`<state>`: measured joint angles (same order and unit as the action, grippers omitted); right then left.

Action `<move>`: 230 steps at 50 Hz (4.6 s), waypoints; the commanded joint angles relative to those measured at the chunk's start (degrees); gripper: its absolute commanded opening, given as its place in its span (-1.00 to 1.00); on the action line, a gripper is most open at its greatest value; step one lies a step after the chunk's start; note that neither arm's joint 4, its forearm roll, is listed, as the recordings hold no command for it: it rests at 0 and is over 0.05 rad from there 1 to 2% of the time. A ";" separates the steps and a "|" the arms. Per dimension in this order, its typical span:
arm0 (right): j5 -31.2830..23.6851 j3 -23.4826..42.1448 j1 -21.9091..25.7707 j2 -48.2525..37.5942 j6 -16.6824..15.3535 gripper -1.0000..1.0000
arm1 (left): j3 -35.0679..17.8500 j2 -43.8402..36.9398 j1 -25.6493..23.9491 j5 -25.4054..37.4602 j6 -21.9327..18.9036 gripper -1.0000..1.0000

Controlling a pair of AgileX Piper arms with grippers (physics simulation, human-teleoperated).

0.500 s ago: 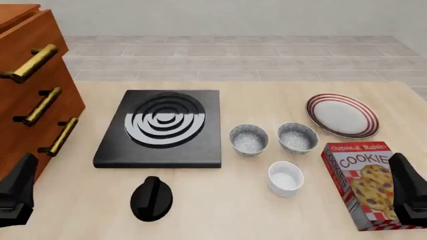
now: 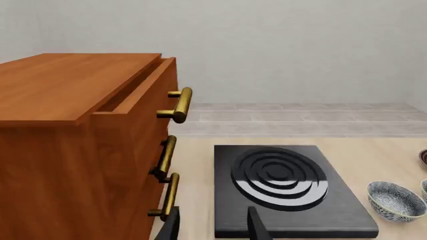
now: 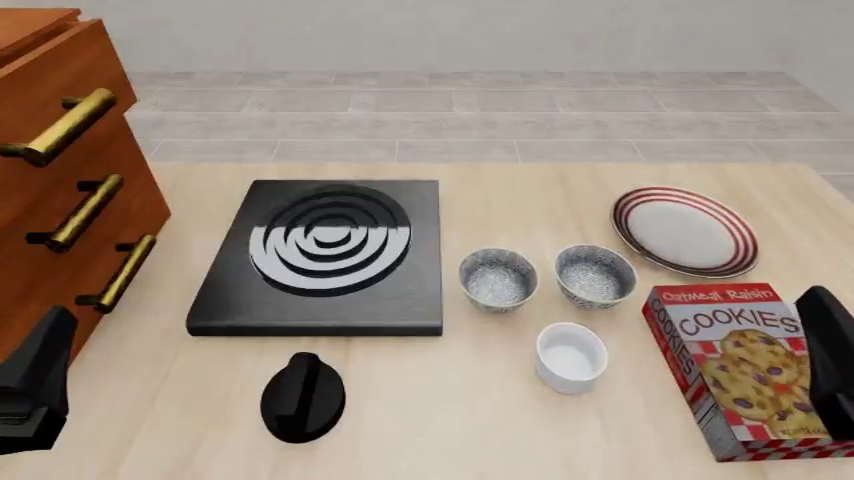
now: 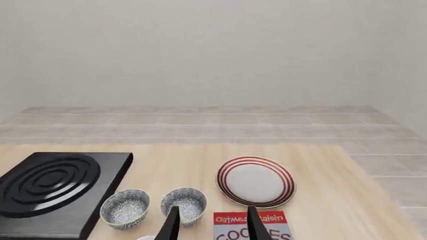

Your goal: Pick the akita bowl from table center and place it on the plate.

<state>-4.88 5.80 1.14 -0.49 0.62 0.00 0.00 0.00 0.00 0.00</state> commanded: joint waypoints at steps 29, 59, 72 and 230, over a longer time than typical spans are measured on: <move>2.36 16.14 12.74 -29.60 -7.72 1.00 | 0.00 0.00 0.00 0.00 0.00 1.00; -8.00 29.06 20.36 -44.91 -16.58 1.00 | 0.00 0.00 0.00 0.00 0.00 1.00; -12.53 32.92 23.59 -50.10 -21.22 1.00 | 0.00 0.00 0.00 0.00 0.00 1.00; -5.01 46.59 29.56 -102.93 -41.58 1.00 | 0.00 0.00 0.00 0.00 0.00 1.00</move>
<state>-9.94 51.76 30.52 -102.31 -41.36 0.00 0.00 0.00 0.00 0.00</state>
